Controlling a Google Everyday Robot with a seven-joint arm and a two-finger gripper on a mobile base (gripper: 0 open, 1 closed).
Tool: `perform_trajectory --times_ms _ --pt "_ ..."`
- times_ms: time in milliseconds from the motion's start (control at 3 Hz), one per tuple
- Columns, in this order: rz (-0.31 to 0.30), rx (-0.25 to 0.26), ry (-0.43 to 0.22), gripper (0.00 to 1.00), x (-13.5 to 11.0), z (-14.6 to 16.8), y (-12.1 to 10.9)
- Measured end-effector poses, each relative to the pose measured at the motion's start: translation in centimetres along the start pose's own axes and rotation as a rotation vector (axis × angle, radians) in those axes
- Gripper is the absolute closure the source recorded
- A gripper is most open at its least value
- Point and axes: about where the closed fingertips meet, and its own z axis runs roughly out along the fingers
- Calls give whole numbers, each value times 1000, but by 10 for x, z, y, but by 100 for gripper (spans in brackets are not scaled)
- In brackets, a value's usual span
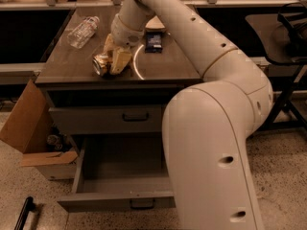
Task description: Place orange can into middle drawer
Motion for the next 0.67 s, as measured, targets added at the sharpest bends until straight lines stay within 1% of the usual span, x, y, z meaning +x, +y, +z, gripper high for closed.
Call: perform_trajectory --times_ms 333,667 --pt "-26 33 9 100 -19 -20 5" --pt "-23 36 -47 100 -48 -35 27"
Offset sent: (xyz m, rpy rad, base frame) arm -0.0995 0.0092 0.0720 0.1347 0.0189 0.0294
